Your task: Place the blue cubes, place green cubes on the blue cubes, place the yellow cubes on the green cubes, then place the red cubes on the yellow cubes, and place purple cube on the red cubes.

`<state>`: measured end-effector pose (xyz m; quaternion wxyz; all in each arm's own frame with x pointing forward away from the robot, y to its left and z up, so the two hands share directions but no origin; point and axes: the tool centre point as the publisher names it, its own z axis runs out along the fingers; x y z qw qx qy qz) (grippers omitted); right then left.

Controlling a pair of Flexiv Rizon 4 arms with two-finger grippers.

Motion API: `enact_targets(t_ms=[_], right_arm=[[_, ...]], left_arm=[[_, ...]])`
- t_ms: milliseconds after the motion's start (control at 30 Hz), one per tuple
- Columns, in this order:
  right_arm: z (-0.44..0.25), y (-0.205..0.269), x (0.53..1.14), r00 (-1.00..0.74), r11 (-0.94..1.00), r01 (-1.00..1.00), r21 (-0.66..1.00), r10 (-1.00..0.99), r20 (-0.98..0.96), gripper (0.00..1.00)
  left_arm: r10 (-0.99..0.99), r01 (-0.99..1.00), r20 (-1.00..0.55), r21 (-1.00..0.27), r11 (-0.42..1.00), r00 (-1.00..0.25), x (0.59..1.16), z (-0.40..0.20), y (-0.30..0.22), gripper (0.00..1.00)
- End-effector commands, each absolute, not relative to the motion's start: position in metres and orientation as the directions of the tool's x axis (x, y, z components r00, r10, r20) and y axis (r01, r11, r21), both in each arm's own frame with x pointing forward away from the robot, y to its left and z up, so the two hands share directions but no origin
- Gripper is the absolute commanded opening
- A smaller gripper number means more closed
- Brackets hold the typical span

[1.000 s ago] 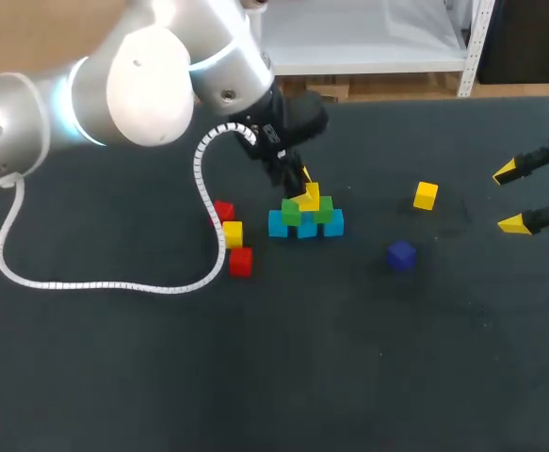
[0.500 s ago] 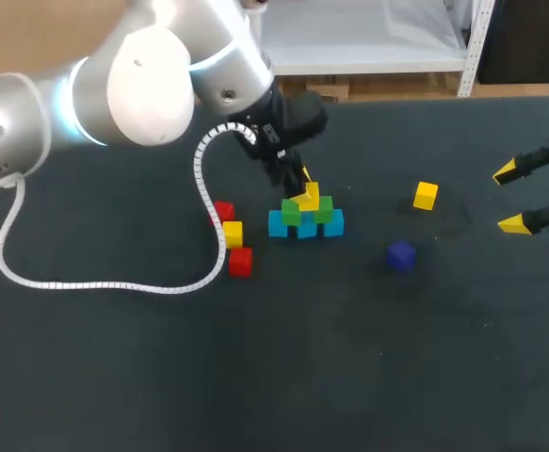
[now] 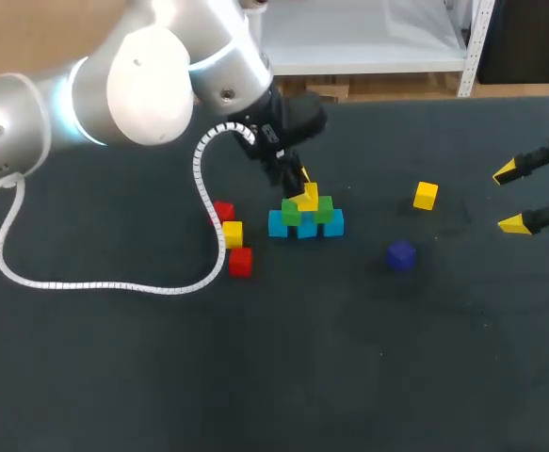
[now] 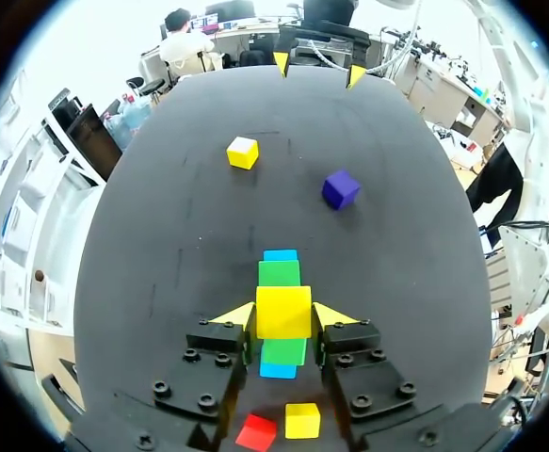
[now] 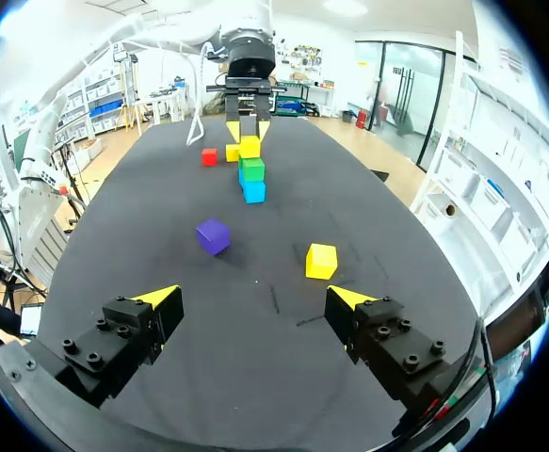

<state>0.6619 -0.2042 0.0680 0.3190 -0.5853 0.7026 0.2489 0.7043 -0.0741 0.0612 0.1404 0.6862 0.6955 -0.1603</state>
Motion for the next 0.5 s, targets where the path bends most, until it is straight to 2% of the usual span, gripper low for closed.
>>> enact_targets(t_ms=[33, 500], right_arm=[[0.0679, -0.2042, 0.6619, -0.111, 0.191, -0.981, -0.024, -0.663, -0.741, 1.0], [0.0679, -0.2042, 0.6619, -0.111, 0.191, -0.981, -0.024, -0.663, -0.741, 1.0]], left_arm=[[0.911, 0.999, -0.413, -0.035, 0.003, -0.017, 0.7077, 0.0614, -0.075, 0.04], [0.91, 0.999, -0.415, -0.038, 0.006, -0.021, 0.7088, 0.0606, -0.0754, 0.15]])
